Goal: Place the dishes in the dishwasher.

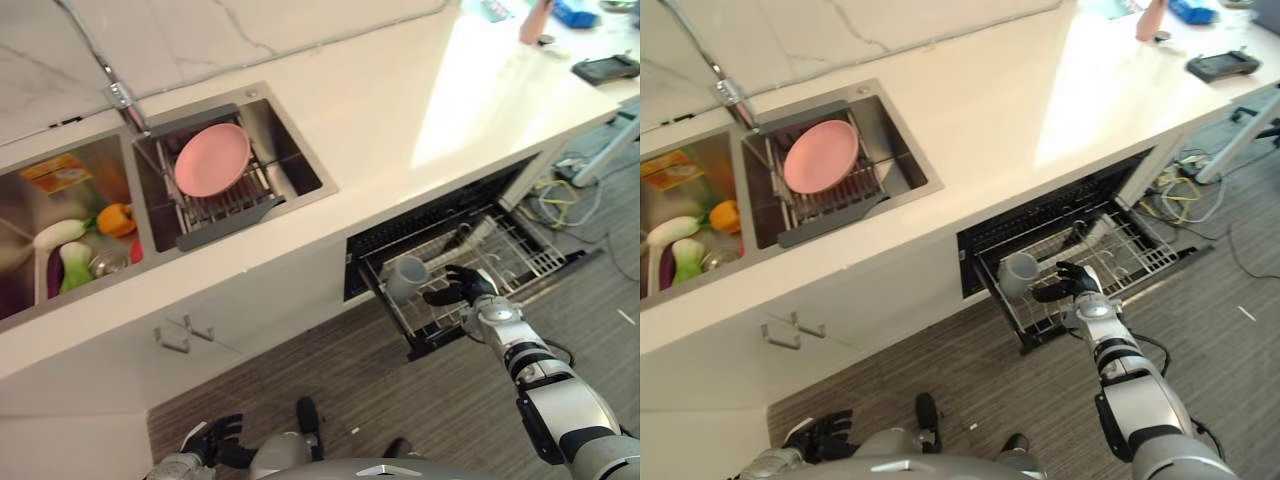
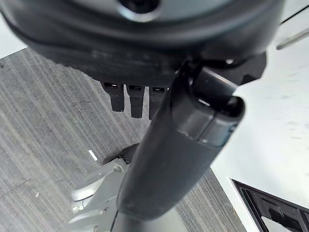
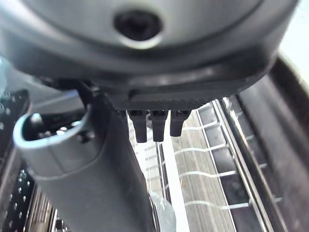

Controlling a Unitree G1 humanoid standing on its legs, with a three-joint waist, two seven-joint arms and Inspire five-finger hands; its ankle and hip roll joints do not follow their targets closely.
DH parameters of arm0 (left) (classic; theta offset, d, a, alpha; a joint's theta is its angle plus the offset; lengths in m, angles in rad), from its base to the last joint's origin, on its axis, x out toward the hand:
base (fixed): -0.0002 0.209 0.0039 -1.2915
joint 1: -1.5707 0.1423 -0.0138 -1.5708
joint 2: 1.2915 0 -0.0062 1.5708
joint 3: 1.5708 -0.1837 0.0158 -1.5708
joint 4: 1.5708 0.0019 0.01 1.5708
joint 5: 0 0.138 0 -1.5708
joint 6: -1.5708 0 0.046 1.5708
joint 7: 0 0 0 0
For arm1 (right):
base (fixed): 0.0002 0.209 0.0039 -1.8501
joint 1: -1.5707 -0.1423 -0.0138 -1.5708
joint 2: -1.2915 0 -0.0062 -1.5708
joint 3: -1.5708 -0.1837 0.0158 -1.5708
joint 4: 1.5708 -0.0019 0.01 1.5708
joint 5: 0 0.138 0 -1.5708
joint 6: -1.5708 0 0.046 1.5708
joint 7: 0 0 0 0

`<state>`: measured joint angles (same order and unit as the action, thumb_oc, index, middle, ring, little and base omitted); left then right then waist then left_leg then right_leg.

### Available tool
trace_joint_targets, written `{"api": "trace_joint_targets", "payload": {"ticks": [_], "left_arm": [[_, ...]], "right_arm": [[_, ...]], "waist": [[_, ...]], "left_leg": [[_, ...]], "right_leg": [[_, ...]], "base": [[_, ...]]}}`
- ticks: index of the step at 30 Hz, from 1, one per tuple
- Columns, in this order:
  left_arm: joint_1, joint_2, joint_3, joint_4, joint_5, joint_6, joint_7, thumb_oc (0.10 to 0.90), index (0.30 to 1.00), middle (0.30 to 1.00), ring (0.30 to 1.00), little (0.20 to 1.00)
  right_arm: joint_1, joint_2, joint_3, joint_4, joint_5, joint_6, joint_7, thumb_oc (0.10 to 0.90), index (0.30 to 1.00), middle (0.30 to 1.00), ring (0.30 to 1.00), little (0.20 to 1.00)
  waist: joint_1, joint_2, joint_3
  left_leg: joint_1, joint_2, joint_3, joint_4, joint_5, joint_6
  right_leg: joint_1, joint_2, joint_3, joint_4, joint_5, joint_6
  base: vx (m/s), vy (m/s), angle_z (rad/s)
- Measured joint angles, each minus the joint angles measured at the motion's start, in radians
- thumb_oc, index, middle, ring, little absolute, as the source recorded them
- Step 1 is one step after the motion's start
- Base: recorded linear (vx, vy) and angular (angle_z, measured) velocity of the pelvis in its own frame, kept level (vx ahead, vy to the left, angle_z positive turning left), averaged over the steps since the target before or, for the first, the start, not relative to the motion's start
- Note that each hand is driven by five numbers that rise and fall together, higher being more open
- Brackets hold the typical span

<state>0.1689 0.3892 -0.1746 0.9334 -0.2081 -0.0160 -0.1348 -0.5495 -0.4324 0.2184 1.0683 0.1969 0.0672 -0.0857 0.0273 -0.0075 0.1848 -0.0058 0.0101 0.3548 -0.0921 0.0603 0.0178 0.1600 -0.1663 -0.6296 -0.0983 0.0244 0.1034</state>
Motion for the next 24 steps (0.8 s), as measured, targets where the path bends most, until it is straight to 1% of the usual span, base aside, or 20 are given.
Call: {"api": "trace_joint_targets", "payload": {"ticks": [1,3,4,6,8,9,12,14,15,17,18,19,20,22,23,24], "left_arm": [[-0.001,0.001,0.002,0.006,0.006,0.001,0.003,0.800,0.900,0.900,0.900,0.900],[0.002,0.000,0.003,0.011,0.021,0.000,0.005,0.800,0.900,0.900,0.900,0.900],[0.001,-0.001,0.003,0.015,0.022,0.003,0.007,0.800,0.900,0.900,0.900,0.900],[-0.003,-0.004,0.003,0.025,0.024,0.003,0.012,0.800,0.900,0.900,0.900,0.900],[-0.015,-0.007,0.007,0.039,0.024,0.006,0.018,0.800,0.900,0.900,0.900,0.900],[-0.015,-0.017,0.025,0.044,0.024,0.006,0.025,0.800,0.900,0.900,0.900,0.900],[-0.033,-0.036,0.047,0.090,0.024,0.007,0.039,0.800,0.900,0.900,0.900,0.900],[-0.034,-0.064,0.079,0.120,0.025,0.004,0.043,0.800,0.900,0.900,0.900,0.900],[-0.040,-0.076,0.086,0.132,0.026,0.003,0.046,0.800,0.900,0.900,0.900,0.900],[-0.043,-0.099,0.120,0.152,0.026,0.003,0.054,0.800,0.900,0.900,0.900,0.900],[-0.042,-0.113,0.124,0.164,0.026,0.001,0.062,0.800,0.900,0.900,0.900,0.900],[-0.044,-0.132,0.152,0.195,0.029,-0.005,0.069,0.800,0.900,0.900,0.900,0.900],[-0.044,-0.137,0.152,0.198,0.034,-0.005,0.070,0.800,0.900,0.900,0.900,0.900],[-0.041,-0.153,0.152,0.219,0.045,-0.013,0.081,0.800,0.900,0.900,0.900,0.900],[-0.051,-0.160,0.154,0.239,0.044,-0.023,0.090,0.800,0.900,0.900,0.900,0.900],[-0.073,-0.162,0.155,0.256,0.043,-0.027,0.102,0.800,0.900,0.900,0.900,0.900]], "right_arm": [[0.004,-0.018,-0.002,-0.033,0.000,0.000,-0.001,0.800,0.900,0.900,0.900,0.900],[0.028,-0.046,-0.004,-0.098,-0.001,0.000,-0.004,0.800,0.900,0.900,0.900,0.900],[0.047,-0.070,-0.011,-0.139,-0.001,0.001,-0.009,0.800,0.900,0.900,0.900,0.900],[0.113,-0.094,-0.059,-0.251,-0.001,0.004,-0.011,0.800,0.900,0.900,0.900,0.900],[0.192,-0.118,-0.120,-0.379,-0.002,-0.003,-0.025,0.800,0.900,0.900,0.900,0.900],[0.260,-0.127,-0.170,-0.471,-0.006,-0.017,-0.036,0.800,0.900,0.900,0.900,0.900],[0.390,-0.126,-0.274,-0.610,0.001,-0.044,-0.050,0.800,0.900,0.900,0.900,0.900],[0.484,-0.108,-0.330,-0.707,0.005,-0.066,-0.055,0.800,0.900,0.900,0.900,0.900],[0.528,-0.095,-0.346,-0.747,0.013,-0.082,-0.055,0.800,0.900,0.900,0.900,0.900],[0.613,-0.054,-0.376,-0.854,0.042,-0.096,-0.051,0.800,0.900,0.900,0.900,0.900],[0.644,-0.036,-0.376,-0.895,0.046,-0.105,-0.043,0.800,0.900,0.900,0.900,0.900],[0.703,0.001,-0.377,-0.981,0.053,-0.120,-0.024,0.800,0.900,0.900,0.900,0.900],[0.728,0.013,-0.372,-1.020,0.062,-0.128,-0.014,0.800,0.900,0.900,0.900,0.900],[0.744,0.027,-0.337,-1.093,0.088,-0.141,0.009,0.800,0.900,0.900,0.900,0.900],[0.736,0.036,-0.309,-1.117,0.103,-0.165,0.011,0.800,0.900,0.900,0.900,0.900],[0.731,0.040,-0.288,-1.151,0.121,-0.173,0.013,0.800,0.900,0.900,0.900,0.900]], "waist": [[-0.015,-0.003,-0.002],[-0.026,-0.002,-0.003],[-0.038,-0.004,-0.004],[-0.039,-0.003,-0.006],[-0.052,-0.005,-0.007],[-0.053,-0.005,-0.008],[-0.072,-0.009,-0.009],[-0.086,-0.008,-0.015],[-0.104,-0.007,-0.018],[-0.113,-0.002,-0.025],[-0.126,0.000,-0.027],[-0.145,0.007,-0.035],[-0.150,0.011,-0.038],[-0.152,0.028,-0.048],[-0.149,0.032,-0.051],[-0.144,0.022,-0.045]], "left_leg": [[0.005,0.003,0.014,0.000,-0.001,-0.001],[0.010,0.006,0.023,-0.004,-0.001,-0.001],[0.020,0.008,0.028,-0.003,-0.002,-0.003],[0.024,0.009,0.038,-0.002,-0.003,-0.004],[0.031,0.012,0.047,0.001,-0.003,-0.005],[0.036,0.013,0.049,0.001,-0.004,-0.005],[0.057,0.020,0.066,0.001,-0.008,-0.011],[0.062,0.026,0.079,0.000,-0.009,-0.014],[0.064,0.030,0.084,0.000,-0.009,-0.016],[0.066,0.033,0.094,-0.002,-0.009,-0.019],[0.071,0.037,0.101,-0.002,-0.010,-0.023],[0.075,0.043,0.105,-0.001,-0.010,-0.028],[0.076,0.045,0.110,-0.003,-0.010,-0.030],[0.078,0.055,0.127,0.004,-0.008,-0.037],[0.052,0.061,0.132,0.043,-0.004,-0.042],[0.022,0.066,0.136,0.096,-0.001,-0.056]], "right_leg": [[0.000,0.001,0.010,0.000,0.003,0.004],[0.000,0.001,0.019,0.000,0.004,0.007],[0.004,0.002,0.028,0.000,0.005,0.007],[0.006,0.002,0.036,0.000,0.005,0.007],[0.005,0.005,0.049,0.000,0.006,0.006],[0.009,0.005,0.052,0.000,0.005,0.006],[0.016,0.010,0.068,-0.001,0.003,0.005],[0.016,0.014,0.086,-0.001,0.003,0.004],[0.015,0.017,0.091,-0.001,0.003,0.003],[0.013,0.020,0.096,-0.003,0.001,-0.001],[0.013,0.023,0.110,-0.002,0.000,-0.001],[0.014,0.026,0.114,-0.005,-0.002,-0.005],[0.013,0.028,0.117,-0.005,-0.002,-0.006],[0.005,0.035,0.134,-0.005,-0.002,-0.009],[-0.003,0.037,0.135,-0.005,-0.003,-0.011],[-0.010,0.021,0.131,-0.006,0.002,-0.021]], "base": [[0.01,-0.010,-0.33],[0.01,-0.004,-0.22],[0.02,-0.008,-0.18],[0.01,-0.018,-0.15],[0.01,-0.050,-0.14],[0.02,-0.038,-0.10],[0.02,-0.064,-0.18],[0.02,-0.103,-0.23],[0.01,-0.112,-0.17],[0.01,-0.089,-0.16],[0.03,-0.096,-0.22],[0.02,-0.105,-0.21],[0.00,-0.117,-0.19],[-0.10,-0.149,-0.20],[-0.12,-0.103,-0.09],[-0.07,-0.057,0.09]]}}
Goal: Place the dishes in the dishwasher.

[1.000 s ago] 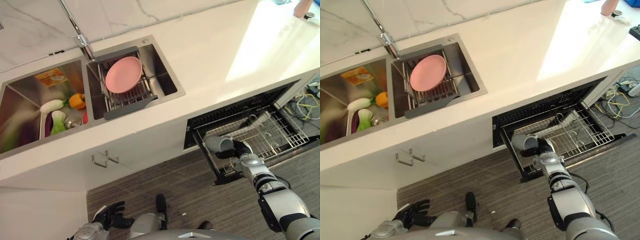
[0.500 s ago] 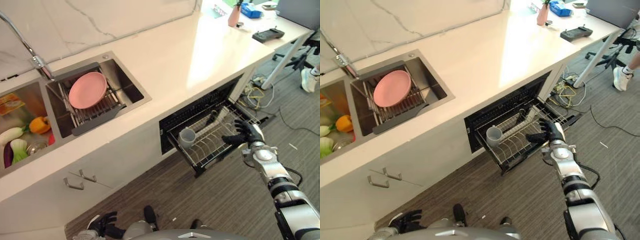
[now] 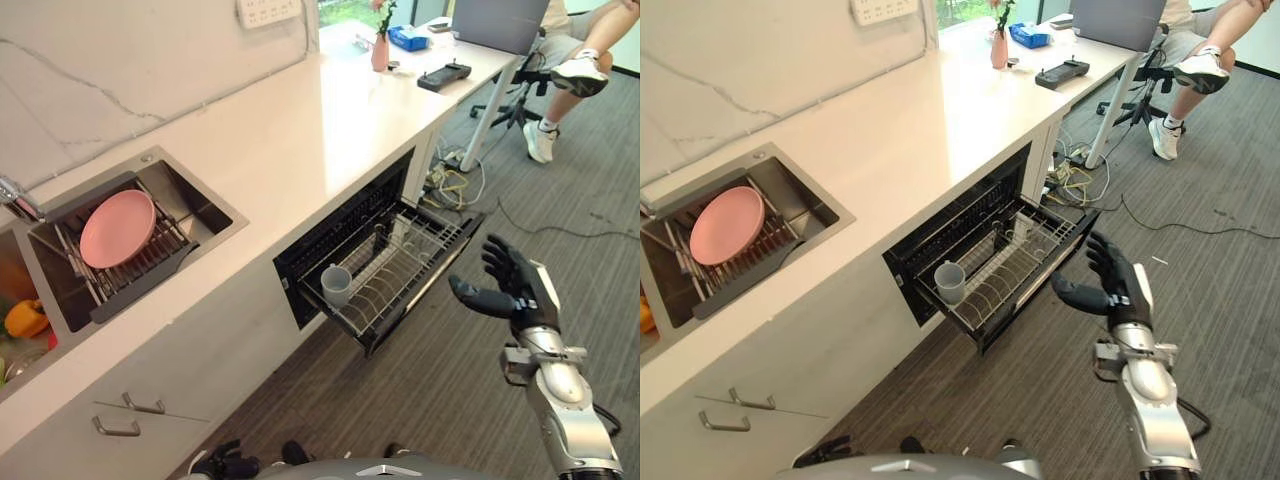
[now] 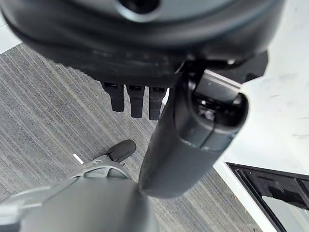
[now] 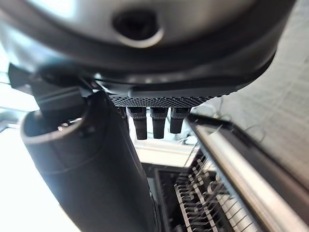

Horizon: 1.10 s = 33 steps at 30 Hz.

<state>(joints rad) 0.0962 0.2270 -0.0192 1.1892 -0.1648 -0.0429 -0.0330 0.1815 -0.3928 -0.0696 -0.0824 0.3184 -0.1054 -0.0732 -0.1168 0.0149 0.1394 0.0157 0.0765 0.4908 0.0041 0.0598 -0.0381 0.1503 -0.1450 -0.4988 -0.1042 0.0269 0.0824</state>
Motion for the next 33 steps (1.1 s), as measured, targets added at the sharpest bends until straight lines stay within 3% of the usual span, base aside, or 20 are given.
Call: {"api": "trace_joint_targets", "payload": {"ticks": [6,7,8,9,11,14,15,17,19,20,21,22,23,24,26,28,29,31,32,33], "left_arm": [[-0.044,-0.017,0.011,0.030,-0.002,-0.014,0.046,0.800,0.900,0.900,0.900,0.900],[-0.046,-0.016,0.036,0.058,-0.001,-0.013,0.064,0.800,0.900,0.900,0.900,0.900],[-0.046,-0.016,0.036,0.058,-0.001,-0.013,0.064,0.800,0.900,0.900,0.900,0.900],[-0.049,-0.015,0.039,0.092,-0.001,-0.016,0.085,0.800,0.900,0.900,0.900,0.900],[-0.068,-0.019,0.045,0.129,0.006,-0.008,0.099,0.800,0.900,0.900,0.900,0.900],[-0.069,-0.075,0.031,0.123,0.024,0.010,0.098,0.800,0.900,0.900,0.900,0.900],[-0.078,-0.065,0.037,0.122,0.025,0.009,0.095,0.800,0.900,0.900,0.900,0.900],[-0.094,-0.039,0.028,0.119,0.039,0.008,0.089,0.800,0.900,0.900,0.900,0.900],[-0.110,-0.054,0.021,0.121,0.039,0.010,0.089,0.800,0.900,0.900,0.900,0.900],[-0.116,-0.066,-0.010,0.121,0.037,0.010,0.092,0.800,0.900,0.900,0.900,0.900],[-0.120,-0.058,-0.018,0.123,0.036,0.008,0.096,0.800,0.900,0.900,0.900,0.900],[-0.132,-0.046,-0.031,0.127,0.030,0.014,0.100,0.800,0.900,0.900,0.900,0.900],[-0.151,-0.039,-0.044,0.136,0.019,0.024,0.100,0.800,0.900,0.900,0.900,0.900],[-0.149,-0.040,-0.046,0.136,0.019,0.025,0.095,0.800,0.900,0.900,0.900,0.900],[-0.148,-0.045,-0.051,0.135,0.020,0.026,0.083,0.800,0.900,0.900,0.900,0.900],[-0.139,-0.051,-0.052,0.131,0.020,0.025,0.064,0.800,0.900,0.900,0.900,0.900],[-0.120,-0.055,-0.039,0.125,0.012,0.028,0.059,0.800,0.900,0.900,0.900,0.900],[-0.119,-0.072,-0.045,0.119,0.020,0.027,0.064,0.800,0.900,0.900,0.900,0.900],[-0.119,-0.072,-0.045,0.119,0.020,0.027,0.064,0.800,0.900,0.900,0.900,0.900],[-0.112,-0.090,-0.046,0.111,0.021,0.029,0.059,0.800,0.900,0.900,0.900,0.900]], "right_arm": [[-0.103,-0.039,0.110,-0.100,-0.001,-0.053,0.046,0.800,0.900,0.900,0.900,0.900],[-0.139,-0.039,0.130,-0.100,0.000,-0.063,0.047,0.800,0.900,0.900,0.900,0.900],[-0.139,-0.039,0.130,-0.100,0.000,-0.063,0.047,0.800,0.900,0.900,0.900,0.900],[-0.172,-0.042,0.127,-0.097,0.001,-0.071,0.047,0.800,0.900,0.900,0.900,0.900],[-0.182,-0.056,0.101,-0.090,0.001,-0.072,0.042,0.800,0.900,0.900,0.900,0.900],[-0.161,-0.091,0.027,-0.068,-0.002,-0.075,0.039,0.800,0.900,0.900,0.900,0.900],[-0.144,-0.053,0.017,-0.060,-0.001,-0.071,0.030,0.800,0.900,0.900,0.900,0.900],[-0.125,-0.002,0.022,-0.037,-0.001,-0.065,0.025,0.800,0.900,0.900,0.900,0.900],[-0.106,0.014,0.040,-0.032,0.000,-0.058,0.021,0.800,0.900,0.900,0.900,0.900],[-0.103,0.006,0.062,-0.033,0.001,-0.058,0.022,0.800,0.900,0.900,0.900,0.900],[-0.116,0.000,0.094,-0.037,0.001,-0.059,0.032,0.800,0.900,0.900,0.900,0.900],[-0.119,-0.002,0.114,-0.046,0.001,-0.060,0.041,0.800,0.900,0.900,0.900,0.900],[-0.118,-0.003,0.134,-0.056,0.003,-0.060,0.054,0.800,0.900,0.900,0.900,0.900],[-0.118,-0.004,0.134,-0.056,0.004,-0.060,0.061,0.800,0.900,0.900,0.900,0.900],[-0.119,-0.007,0.123,-0.054,0.006,-0.061,0.060,0.800,0.900,0.900,0.900,0.900],[-0.095,-0.004,0.095,-0.054,0.006,-0.061,0.059,0.800,0.900,0.900,0.900,0.900],[-0.077,-0.003,0.088,-0.048,0.005,-0.061,0.055,0.800,0.900,0.900,0.900,0.900],[-0.083,-0.008,0.085,-0.035,0.004,-0.060,0.051,0.800,0.900,0.900,0.900,0.900],[-0.083,-0.008,0.085,-0.035,0.004,-0.060,0.051,0.800,0.900,0.900,0.900,0.900],[-0.095,-0.013,0.085,-0.035,-0.002,-0.060,0.048,0.800,0.900,0.900,0.900,0.900]], "waist": [[0.032,0.008,0.011],[0.019,0.008,0.009],[0.019,0.008,0.009],[0.019,0.014,0.007],[0.018,0.038,-0.005],[0.000,0.074,-0.022],[0.007,0.027,-0.015],[0.011,0.000,-0.012],[0.001,0.019,-0.007],[0.001,0.041,-0.012],[0.004,0.047,-0.013],[-0.004,0.041,-0.006],[-0.010,0.038,0.014],[-0.012,0.027,0.017],[-0.040,0.000,0.013],[-0.061,-0.034,0.000],[-0.054,-0.065,-0.028],[-0.034,-0.021,-0.041],[-0.034,-0.021,-0.041],[-0.011,0.015,-0.052]], "left_leg": [[-0.106,0.077,0.017,0.237,-0.058,-0.114],[-0.073,0.145,0.056,0.194,-0.073,-0.127],[-0.073,0.145,0.056,0.194,-0.073,-0.127],[-0.039,0.267,0.105,0.100,-0.049,-0.162],[0.001,0.335,0.123,-0.016,-0.012,-0.183],[0.055,0.232,0.068,-0.097,0.110,-0.180],[0.057,0.171,0.056,-0.079,0.101,-0.156],[0.059,0.097,0.040,-0.026,0.026,-0.102],[0.091,0.049,0.019,-0.008,-0.020,-0.034],[0.112,0.051,0.008,-0.039,-0.037,-0.020],[0.121,0.046,0.001,-0.062,-0.057,0.001],[0.128,0.038,-0.017,-0.082,-0.057,0.004],[0.141,0.039,-0.043,-0.095,-0.048,0.005],[0.145,0.030,-0.045,-0.095,-0.045,0.003],[0.151,0.020,-0.103,-0.096,-0.056,0.016],[0.166,-0.011,-0.106,-0.096,-0.064,0.005],[0.187,-0.029,-0.114,-0.096,-0.080,-0.015],[0.190,-0.002,-0.111,-0.095,-0.078,-0.026],[0.190,-0.002,-0.111,-0.095,-0.078,-0.026],[0.190,0.021,-0.090,-0.095,-0.089,-0.043]], "right_leg": [[-0.002,-0.027,-0.054,0.000,0.010,-0.024],[0.000,-0.027,-0.073,0.004,0.003,-0.022],[0.000,-0.027,-0.073,0.004,0.003,-0.022],[-0.016,-0.028,-0.078,0.009,0.018,0.001],[-0.025,-0.039,-0.103,0.008,0.037,0.033],[0.007,-0.116,-0.163,0.010,0.080,0.105],[0.026,-0.175,-0.178,0.014,0.106,0.107],[0.039,-0.275,-0.180,0.083,0.180,0.028],[-0.013,-0.404,-0.148,0.320,0.267,-0.006],[-0.083,-0.410,-0.092,0.425,0.181,0.033],[-0.168,-0.385,-0.027,0.510,0.089,0.077],[-0.223,-0.353,0.016,0.566,0.030,0.078],[-0.281,-0.248,0.088,0.536,-0.051,0.061],[-0.293,-0.207,0.090,0.478,-0.059,0.053],[-0.318,-0.112,0.124,0.326,-0.049,0.052],[-0.309,-0.114,0.122,0.249,0.034,0.045],[-0.289,-0.110,0.123,0.224,0.130,-0.020],[-0.271,-0.072,0.120,0.189,0.162,-0.020],[-0.271,-0.072,0.120,0.189,0.162,-0.020],[-0.224,-0.025,0.118,0.067,0.182,-0.026]], "base": [[0.00,0.184,0.20],[0.03,0.277,0.43],[0.11,0.567,0.41],[0.16,0.441,0.19],[0.22,0.579,0.43],[0.18,0.452,0.65],[0.34,0.729,0.56],[0.27,0.538,0.53],[0.18,0.296,0.64],[0.16,0.151,0.35],[0.15,0.040,0.19],[0.18,-0.023,0.42],[0.18,-0.051,0.60],[0.17,-0.031,0.65],[0.14,-0.031,1.10],[0.14,-0.098,1.37],[0.08,-0.072,0.72],[0.06,-0.051,0.22],[0.14,-0.114,-0.19],[0.13,-0.115,-0.22]]}}
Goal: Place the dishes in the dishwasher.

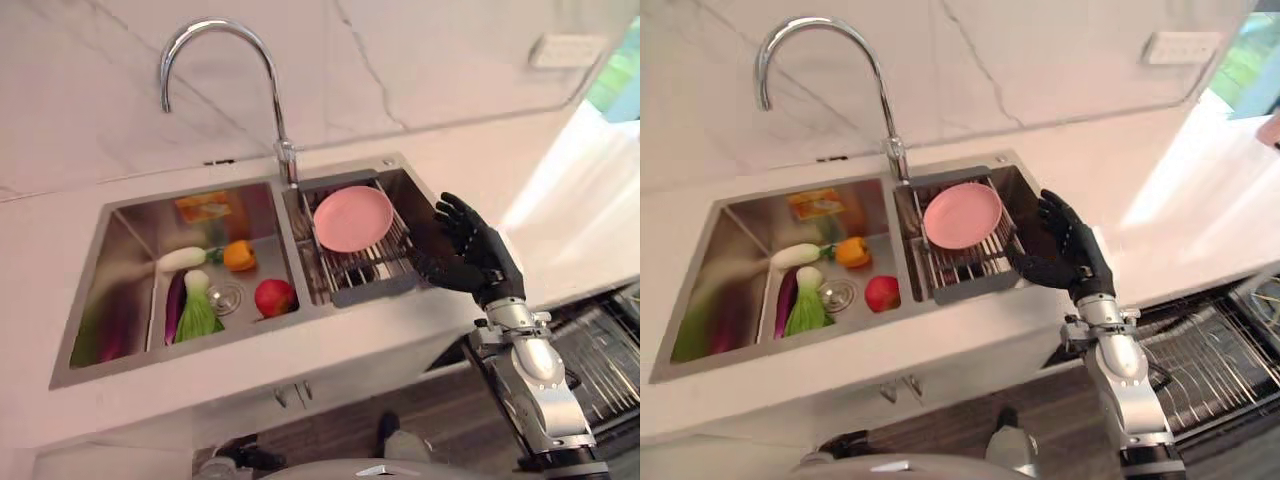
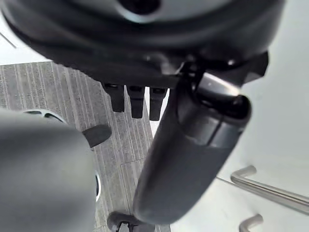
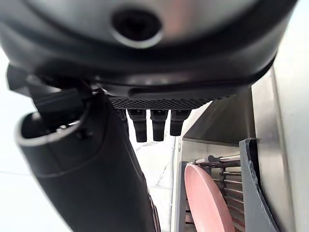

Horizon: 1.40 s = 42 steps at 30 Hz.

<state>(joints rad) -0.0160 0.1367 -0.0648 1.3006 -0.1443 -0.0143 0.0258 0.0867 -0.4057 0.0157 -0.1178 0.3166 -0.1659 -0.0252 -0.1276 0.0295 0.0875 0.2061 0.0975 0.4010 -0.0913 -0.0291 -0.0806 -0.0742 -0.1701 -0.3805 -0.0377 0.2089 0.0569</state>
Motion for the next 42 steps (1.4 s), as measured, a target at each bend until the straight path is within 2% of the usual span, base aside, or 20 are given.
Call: {"api": "trace_joint_targets", "payload": {"ticks": [3,4,8,11,13,15,20,23,24,30,42], "left_arm": [[0.012,-0.005,0.001,0.000,0.004,0.000,-0.007,0.800,0.900,0.900,0.900,0.900],[0.012,-0.006,0.002,0.001,0.010,0.001,-0.009,0.800,0.900,0.900,0.900,0.900],[0.015,-0.008,0.003,-0.001,0.039,0.001,-0.017,0.800,0.900,0.900,0.900,0.900],[0.014,-0.007,0.003,-0.003,0.046,0.002,-0.024,0.800,0.900,0.900,0.900,0.900],[0.012,-0.009,-0.007,-0.003,0.046,0.002,-0.031,0.800,0.900,0.900,0.900,0.900],[0.011,-0.010,-0.016,-0.012,0.046,0.001,-0.037,0.800,0.900,0.900,0.900,0.900],[0.007,-0.004,-0.074,-0.042,0.049,0.001,-0.054,0.800,0.900,0.900,0.900,0.900],[0.000,-0.004,-0.077,-0.041,0.058,0.001,-0.058,0.800,0.900,0.900,0.900,0.900],[-0.002,-0.004,-0.078,-0.039,0.061,0.002,-0.058,0.800,0.900,0.900,0.900,0.900],[-0.001,-0.001,-0.075,-0.040,0.068,-0.004,-0.052,0.800,0.900,0.900,0.900,0.900],[0.002,0.022,-0.069,-0.020,0.078,-0.006,-0.032,0.800,0.900,0.900,0.900,0.900]], "right_arm": [[0.004,-0.036,-0.001,0.007,-0.008,0.006,-0.006,0.800,0.900,0.900,0.900,0.900],[0.003,-0.040,-0.004,0.007,-0.011,0.006,-0.007,0.800,0.900,0.900,0.900,0.900],[-0.005,-0.148,0.001,0.007,-0.100,0.009,0.014,0.800,0.900,0.900,0.900,0.900],[-0.023,-0.189,0.007,0.006,-0.164,0.013,0.036,0.800,0.900,0.900,0.900,0.900],[-0.050,-0.251,0.042,0.021,-0.207,0.016,0.052,0.800,0.900,0.900,0.900,0.900],[-0.073,-0.272,0.058,0.028,-0.243,0.017,0.060,0.800,0.900,0.900,0.900,0.900],[-0.225,-0.412,0.183,0.072,-0.422,0.002,0.079,0.800,0.900,0.900,0.900,0.900],[-0.301,-0.412,0.238,0.120,-0.476,-0.007,0.076,0.800,0.900,0.900,0.900,0.900],[-0.336,-0.414,0.285,0.150,-0.485,-0.008,0.076,0.800,0.900,0.900,0.900,0.900],[-0.352,-0.428,0.361,0.186,-0.563,-0.014,0.084,0.800,0.900,0.900,0.900,0.900],[-0.443,-0.425,0.495,0.335,-0.676,-0.014,0.074,0.800,0.900,0.900,0.900,0.900]], "waist": [[0.008,0.021,-0.016],[0.008,0.021,-0.020],[0.014,0.025,-0.028],[0.016,0.019,-0.031],[0.015,0.021,-0.034],[0.018,0.023,-0.036],[0.049,0.016,-0.035],[0.067,0.014,-0.036],[0.068,0.012,-0.037],[0.092,0.010,-0.039],[0.124,0.010,-0.039]], "left_leg": [[0.025,0.036,0.012,0.000,-0.010,-0.018],[0.029,0.043,0.018,0.000,-0.010,-0.018],[0.058,0.065,0.039,0.002,-0.008,-0.021],[0.066,0.068,0.058,0.018,-0.008,-0.021],[0.074,0.075,0.058,0.013,-0.015,-0.028],[0.072,0.082,0.056,0.008,-0.019,-0.033],[0.067,0.085,0.051,0.006,-0.020,-0.034],[0.064,0.087,0.049,0.006,-0.020,-0.033],[0.064,0.087,0.048,0.007,-0.020,-0.033],[0.061,0.088,0.025,0.021,-0.019,-0.034],[0.073,0.091,0.021,0.038,-0.019,-0.034]], "right_leg": [[0.052,0.056,0.003,-0.063,0.002,-0.011],[0.054,0.064,0.005,-0.063,-0.002,-0.012],[0.063,0.097,0.024,-0.063,-0.015,-0.022],[0.071,0.100,0.041,-0.063,-0.018,-0.024],[0.080,0.101,0.036,-0.067,-0.030,-0.023],[0.078,0.107,0.030,-0.067,-0.032,-0.026],[0.076,0.106,0.018,-0.067,-0.033,-0.027],[0.076,0.106,0.012,-0.067,-0.033,-0.027],[0.076,0.106,0.010,-0.067,-0.032,-0.026],[0.086,0.104,0.001,-0.067,-0.029,-0.023],[0.112,0.100,-0.003,-0.067,-0.036,-0.026]], "base": [[0.09,-0.107,-0.18],[0.07,-0.132,-0.21],[0.04,-0.093,-0.20],[0.03,-0.085,-0.20],[0.02,-0.081,0.04],[0.01,-0.080,0.09],[0.00,-0.071,0.06],[0.00,-0.052,0.04],[0.00,0.000,0.00],[0.00,-0.025,0.08],[0.00,-0.003,0.00]]}}
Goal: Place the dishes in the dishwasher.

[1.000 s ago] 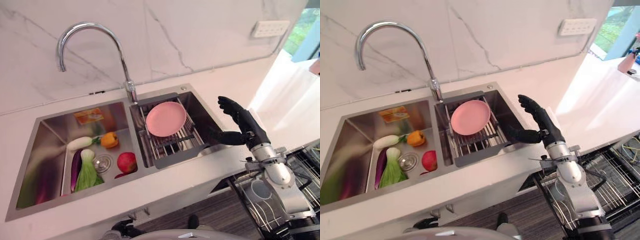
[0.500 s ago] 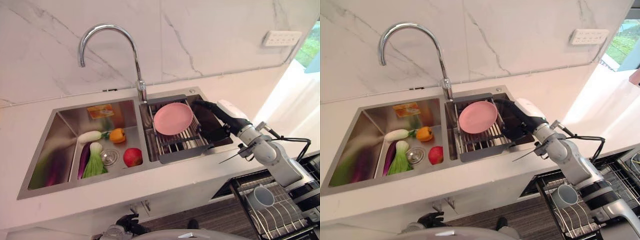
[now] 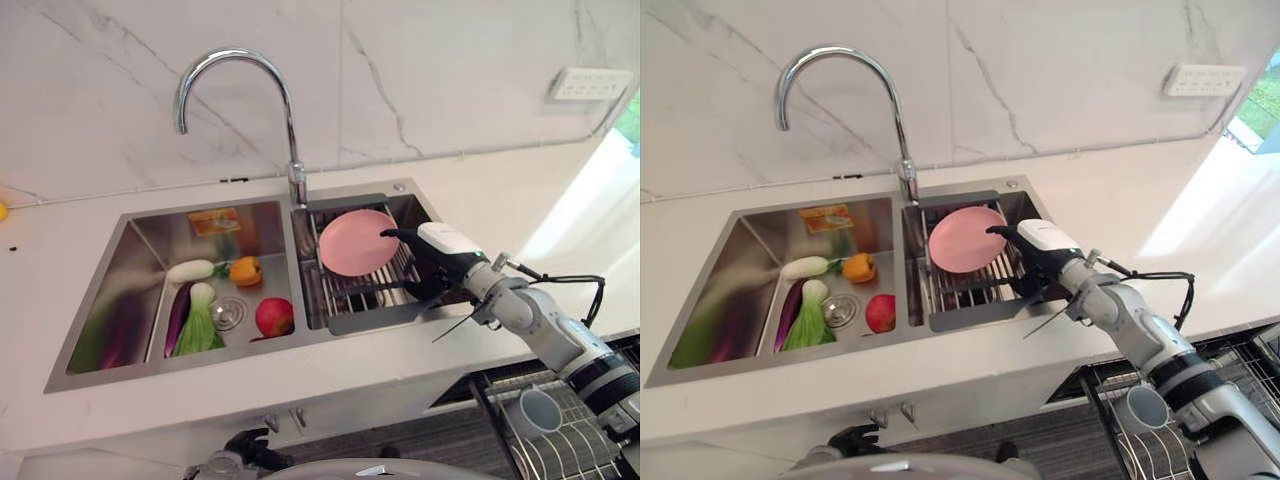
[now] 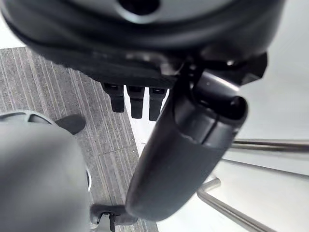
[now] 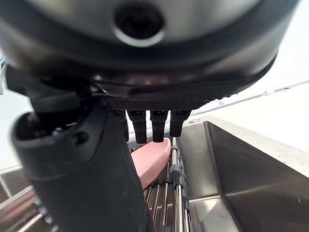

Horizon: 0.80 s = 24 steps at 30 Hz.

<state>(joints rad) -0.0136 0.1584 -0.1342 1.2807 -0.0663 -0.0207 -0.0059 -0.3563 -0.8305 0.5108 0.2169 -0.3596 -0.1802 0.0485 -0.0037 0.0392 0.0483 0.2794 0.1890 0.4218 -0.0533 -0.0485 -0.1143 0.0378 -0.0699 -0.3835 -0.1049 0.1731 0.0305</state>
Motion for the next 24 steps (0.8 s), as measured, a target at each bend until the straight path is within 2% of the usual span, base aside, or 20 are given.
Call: {"api": "trace_joint_targets", "payload": {"ticks": [6,11,14,17,19,20,21,24], "left_arm": [[0.012,0.011,-0.004,0.001,0.000,0.001,0.001,0.800,0.900,0.900,0.900,0.900],[0.026,0.018,-0.010,-0.002,-0.001,-0.001,0.014,0.800,0.900,0.900,0.900,0.900],[0.026,0.027,-0.077,-0.027,0.022,-0.008,0.027,0.800,0.900,0.900,0.900,0.900],[0.026,0.026,-0.087,-0.034,0.041,-0.017,0.030,0.800,0.900,0.900,0.900,0.900],[0.031,0.042,-0.134,-0.061,0.063,-0.017,0.039,0.800,0.900,0.900,0.900,0.900],[0.034,0.045,-0.128,-0.060,0.080,-0.024,0.039,0.800,0.900,0.900,0.900,0.900],[0.034,0.045,-0.127,-0.065,0.085,-0.035,0.038,0.800,0.900,0.900,0.900,0.900],[0.047,0.045,-0.123,-0.080,0.089,-0.042,0.043,0.800,0.900,0.900,0.900,0.900]], "right_arm": [[-0.068,0.015,0.058,0.066,-0.031,-0.003,-0.003,0.800,0.900,0.900,0.900,0.900],[-0.131,0.048,0.141,0.114,-0.080,0.002,-0.011,0.800,0.900,0.900,0.900,0.900],[-0.134,0.085,0.145,0.138,-0.112,-0.001,-0.021,0.800,0.900,0.900,0.900,0.900],[-0.135,0.088,0.149,0.151,-0.113,-0.002,-0.027,0.800,0.900,0.900,0.900,0.900],[-0.149,0.109,0.170,0.211,-0.125,0.002,-0.055,0.800,0.900,0.900,0.900,0.900],[-0.150,0.109,0.174,0.222,-0.138,0.005,-0.055,0.657,0.686,0.686,0.686,0.686],[-0.150,0.109,0.176,0.235,-0.158,0.004,-0.057,0.400,0.300,0.300,0.300,0.300],[-0.150,0.125,0.176,0.283,-0.191,0.005,-0.089,0.400,0.300,0.300,0.300,0.300]], "waist": [[0.001,-0.006,-0.001],[0.023,-0.016,-0.004],[0.032,-0.020,-0.007],[0.040,-0.022,-0.008],[0.046,-0.028,-0.012],[0.050,-0.029,-0.012],[0.053,-0.029,-0.012],[0.052,-0.028,-0.012]], "left_leg": [[-0.005,0.004,-0.019,-0.012,-0.001,0.000],[-0.008,0.005,-0.024,-0.014,-0.001,0.000],[-0.009,0.005,-0.025,-0.014,-0.001,0.000],[-0.007,0.003,-0.026,-0.014,-0.001,0.000],[-0.011,0.004,-0.027,-0.013,-0.001,0.000],[-0.010,0.004,-0.029,-0.013,-0.001,0.000],[-0.011,0.004,-0.032,-0.013,-0.001,0.000],[-0.015,0.003,-0.047,-0.012,-0.001,0.000]], "right_leg": [[-0.001,0.002,-0.015,0.000,-0.001,0.001],[-0.003,0.002,-0.022,0.000,0.000,0.001],[-0.003,0.001,-0.022,0.000,0.000,0.001],[-0.003,0.002,-0.022,0.001,0.001,0.001],[-0.003,0.000,-0.022,0.001,0.001,0.002],[-0.003,0.000,-0.024,0.000,0.000,0.002],[-0.004,-0.001,-0.026,0.001,0.000,0.002],[-0.003,-0.003,-0.032,0.000,0.002,-0.001]], "base": [[0.01,-0.007,0.09],[0.00,-0.003,0.03],[0.00,0.000,0.00],[0.00,-0.001,-0.01],[0.00,0.000,0.00],[-0.01,0.016,0.06],[-0.01,0.011,0.07],[-0.01,0.016,0.09]]}}
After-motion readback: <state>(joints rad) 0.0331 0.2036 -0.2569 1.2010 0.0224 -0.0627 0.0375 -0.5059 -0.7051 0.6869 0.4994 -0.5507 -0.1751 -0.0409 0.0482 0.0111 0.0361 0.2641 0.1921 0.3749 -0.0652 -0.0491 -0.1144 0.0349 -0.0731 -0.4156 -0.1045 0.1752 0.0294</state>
